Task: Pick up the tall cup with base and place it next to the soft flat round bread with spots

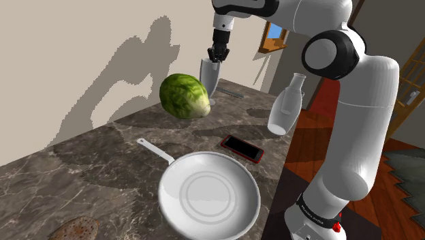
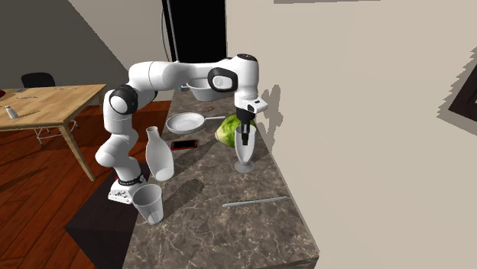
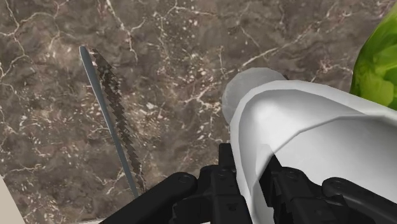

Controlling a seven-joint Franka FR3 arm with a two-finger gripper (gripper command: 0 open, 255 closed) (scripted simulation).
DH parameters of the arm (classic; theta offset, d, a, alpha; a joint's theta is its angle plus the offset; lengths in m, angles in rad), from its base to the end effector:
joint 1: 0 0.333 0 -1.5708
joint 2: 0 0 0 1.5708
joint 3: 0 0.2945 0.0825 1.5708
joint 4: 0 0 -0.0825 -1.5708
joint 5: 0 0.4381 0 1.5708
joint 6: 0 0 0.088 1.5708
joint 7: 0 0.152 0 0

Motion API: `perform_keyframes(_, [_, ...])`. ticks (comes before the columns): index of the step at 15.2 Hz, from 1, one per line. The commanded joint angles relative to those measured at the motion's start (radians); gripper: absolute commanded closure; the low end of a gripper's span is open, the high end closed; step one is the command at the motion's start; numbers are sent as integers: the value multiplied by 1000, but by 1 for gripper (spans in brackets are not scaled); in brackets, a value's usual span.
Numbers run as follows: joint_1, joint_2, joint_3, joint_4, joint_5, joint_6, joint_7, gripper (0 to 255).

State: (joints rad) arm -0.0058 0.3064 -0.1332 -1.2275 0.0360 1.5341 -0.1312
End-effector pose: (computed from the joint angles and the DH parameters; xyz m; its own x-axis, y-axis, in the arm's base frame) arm 0.6855 -0.0777 0.5370 1.0000 -0.0002 0.0022 -0.0002 -1.0000 0.0044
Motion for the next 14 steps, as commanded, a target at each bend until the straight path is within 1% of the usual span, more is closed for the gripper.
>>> perform_keyframes(1, [0, 0, 0, 0, 0, 0, 0, 255])
perform_keyframes(6, [0, 0, 0, -1, 0, 0, 0, 255])
perform_keyframes(14, [-11, 68, -1, 213, 10, -146, -2, 255])
